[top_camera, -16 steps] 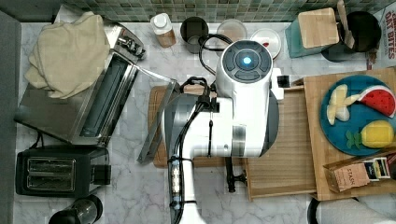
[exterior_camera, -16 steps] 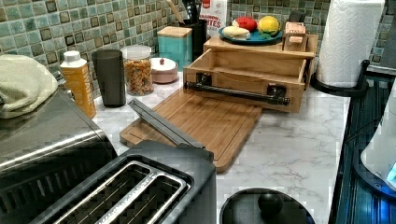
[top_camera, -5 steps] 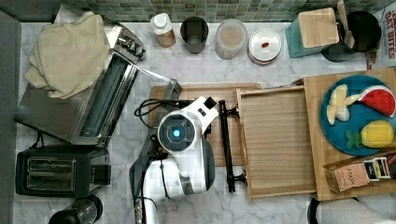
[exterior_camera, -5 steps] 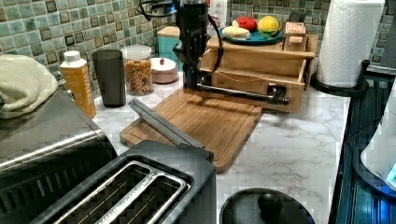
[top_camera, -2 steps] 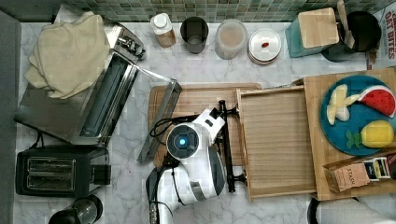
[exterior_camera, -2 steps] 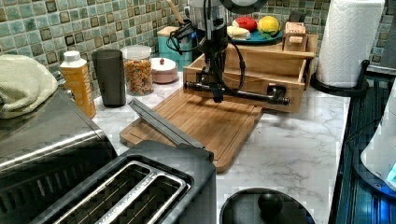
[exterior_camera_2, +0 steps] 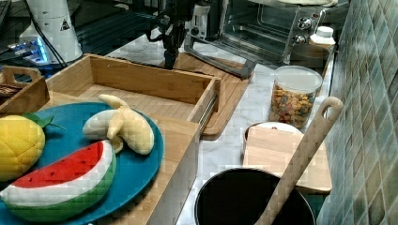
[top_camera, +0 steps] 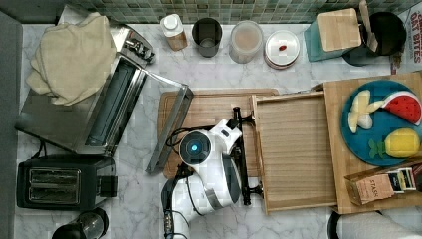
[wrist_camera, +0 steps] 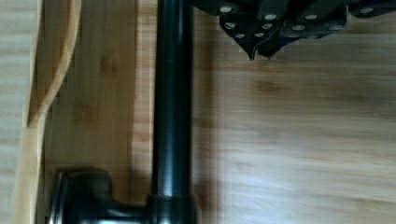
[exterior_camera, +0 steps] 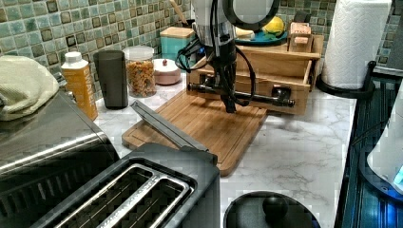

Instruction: Close the drawer.

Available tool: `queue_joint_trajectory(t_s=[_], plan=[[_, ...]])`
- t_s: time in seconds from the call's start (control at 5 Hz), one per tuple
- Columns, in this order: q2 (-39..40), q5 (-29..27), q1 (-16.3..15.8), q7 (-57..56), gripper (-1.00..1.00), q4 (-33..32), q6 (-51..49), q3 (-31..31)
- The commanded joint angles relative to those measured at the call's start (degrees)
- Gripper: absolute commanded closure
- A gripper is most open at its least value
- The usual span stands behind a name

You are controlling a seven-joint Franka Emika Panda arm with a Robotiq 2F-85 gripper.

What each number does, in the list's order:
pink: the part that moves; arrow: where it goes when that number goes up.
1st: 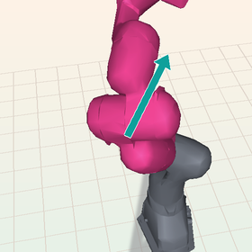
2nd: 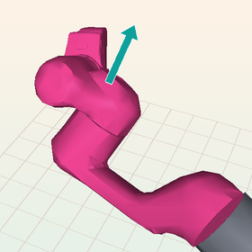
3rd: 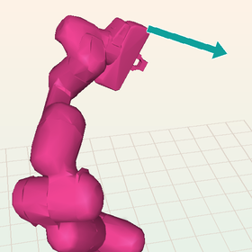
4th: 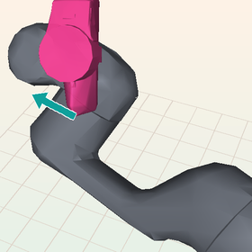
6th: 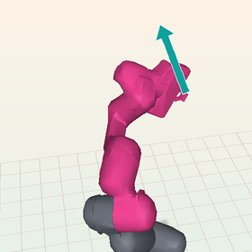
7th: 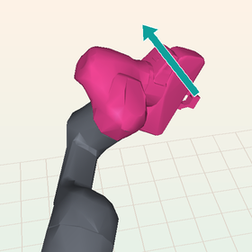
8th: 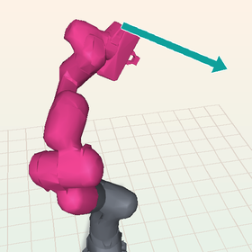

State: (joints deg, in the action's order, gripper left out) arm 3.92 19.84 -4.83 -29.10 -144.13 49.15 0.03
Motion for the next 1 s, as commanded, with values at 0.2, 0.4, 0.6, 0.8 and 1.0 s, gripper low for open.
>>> queue_joint_trajectory(t_s=[0.2,0.4,0.6,0.8,1.0], plan=[[-6.6,8.4,5.0,2.3,1.0,-1.4,-0.2,5.5],[-5.7,10.8,8.0,0.3,1.0,-0.7,3.1,8.0],[-3.8,15.2,12.1,-3.8,1.0,1.2,7.5,11.8],[0.6,10.9,15.1,-14.1,1.0,5.6,9.8,14.8],[0.6,16.3,18.1,-9.8,1.0,7.3,10.3,17.5]])
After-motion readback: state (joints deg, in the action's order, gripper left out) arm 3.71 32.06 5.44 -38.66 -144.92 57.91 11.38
